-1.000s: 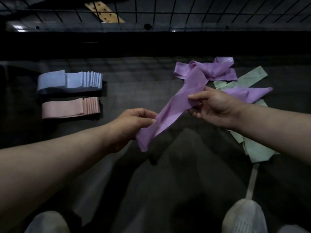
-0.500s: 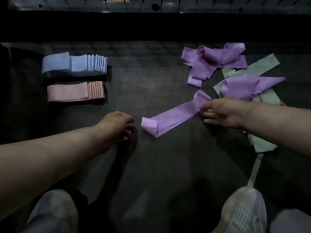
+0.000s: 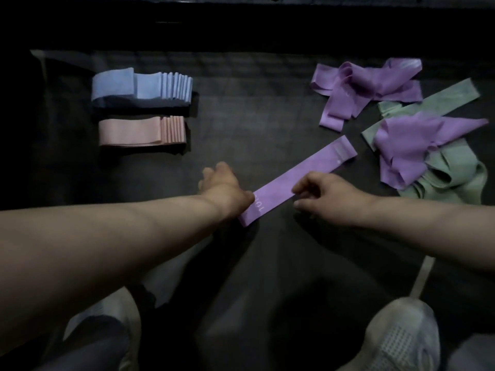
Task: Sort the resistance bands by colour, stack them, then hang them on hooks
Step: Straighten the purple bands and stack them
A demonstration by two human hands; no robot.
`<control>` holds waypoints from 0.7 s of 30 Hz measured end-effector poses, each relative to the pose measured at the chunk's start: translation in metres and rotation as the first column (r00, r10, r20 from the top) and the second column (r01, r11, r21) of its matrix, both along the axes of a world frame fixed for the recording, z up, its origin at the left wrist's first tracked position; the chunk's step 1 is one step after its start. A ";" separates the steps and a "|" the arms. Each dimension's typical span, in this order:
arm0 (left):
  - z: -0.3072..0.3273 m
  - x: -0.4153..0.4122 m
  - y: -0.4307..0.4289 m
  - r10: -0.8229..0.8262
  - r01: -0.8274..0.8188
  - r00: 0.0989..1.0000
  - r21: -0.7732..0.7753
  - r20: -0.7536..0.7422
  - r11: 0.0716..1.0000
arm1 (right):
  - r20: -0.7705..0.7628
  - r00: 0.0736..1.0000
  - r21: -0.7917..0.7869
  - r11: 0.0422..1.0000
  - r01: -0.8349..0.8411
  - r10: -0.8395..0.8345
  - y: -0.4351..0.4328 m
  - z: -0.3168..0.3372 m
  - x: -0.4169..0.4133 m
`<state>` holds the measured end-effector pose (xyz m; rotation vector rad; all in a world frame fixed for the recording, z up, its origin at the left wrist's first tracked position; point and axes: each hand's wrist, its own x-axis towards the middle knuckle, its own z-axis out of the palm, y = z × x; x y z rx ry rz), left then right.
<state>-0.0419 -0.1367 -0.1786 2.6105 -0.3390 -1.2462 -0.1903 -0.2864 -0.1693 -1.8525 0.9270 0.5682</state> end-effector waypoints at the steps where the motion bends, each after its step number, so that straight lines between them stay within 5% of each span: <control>1: -0.001 -0.004 0.004 0.094 -0.094 0.996 0.019 0.003 0.995 | 0.009 0.996 -0.016 0.996 -0.093 0.093 0.005 -0.001 0.001; 5: -0.006 -0.023 0.025 0.268 -0.265 0.956 0.041 -0.123 0.964 | 0.034 0.959 -0.086 0.957 -0.276 0.280 0.008 -0.001 0.007; 9: -0.009 -0.027 0.032 0.302 -0.308 0.947 -0.042 -0.110 0.950 | -0.005 0.951 -0.063 0.949 -0.310 0.310 0.005 -0.002 0.012; 17: 0.007 -0.020 0.020 0.455 -0.537 0.817 -0.180 -0.353 0.824 | 0.064 0.914 -0.077 0.915 -0.396 0.401 0.016 0.003 0.009; 21: 0.007 -0.015 0.025 0.446 -0.517 0.839 -0.206 -0.311 0.831 | 0.118 0.981 -0.366 0.925 -0.102 0.154 -0.009 -0.015 0.013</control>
